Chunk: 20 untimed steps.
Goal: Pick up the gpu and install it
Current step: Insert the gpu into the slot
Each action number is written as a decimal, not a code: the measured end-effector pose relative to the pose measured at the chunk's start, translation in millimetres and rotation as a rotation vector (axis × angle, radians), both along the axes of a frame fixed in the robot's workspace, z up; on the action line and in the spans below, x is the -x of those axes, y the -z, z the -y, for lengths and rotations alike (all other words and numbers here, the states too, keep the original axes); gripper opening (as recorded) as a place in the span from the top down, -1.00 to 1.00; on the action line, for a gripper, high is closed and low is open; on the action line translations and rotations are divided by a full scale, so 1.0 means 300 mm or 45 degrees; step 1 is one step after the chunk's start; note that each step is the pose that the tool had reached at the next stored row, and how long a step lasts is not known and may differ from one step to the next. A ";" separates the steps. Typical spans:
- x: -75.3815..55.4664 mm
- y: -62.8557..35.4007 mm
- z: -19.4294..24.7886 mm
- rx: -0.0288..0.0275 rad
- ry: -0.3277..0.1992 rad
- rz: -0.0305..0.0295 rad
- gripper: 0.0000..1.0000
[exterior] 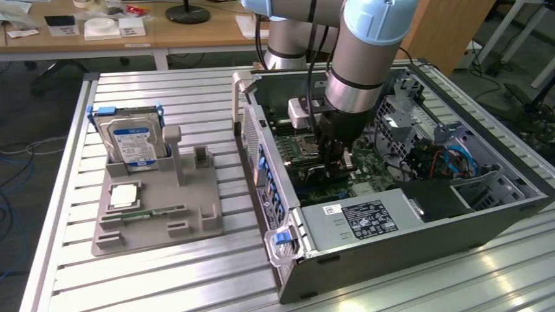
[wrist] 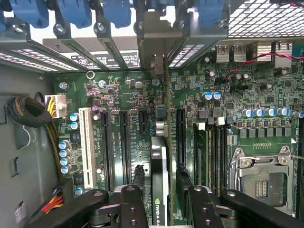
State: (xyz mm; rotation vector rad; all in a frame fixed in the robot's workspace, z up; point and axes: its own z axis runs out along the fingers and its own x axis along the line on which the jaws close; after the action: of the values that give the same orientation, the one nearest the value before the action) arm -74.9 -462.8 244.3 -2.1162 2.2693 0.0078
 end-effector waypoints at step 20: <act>0.012 -0.001 0.000 -0.0022 0.001 0.0013 0.47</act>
State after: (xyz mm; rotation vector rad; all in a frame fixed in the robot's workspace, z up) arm -78.4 -462.8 244.5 -2.1142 2.2686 0.0086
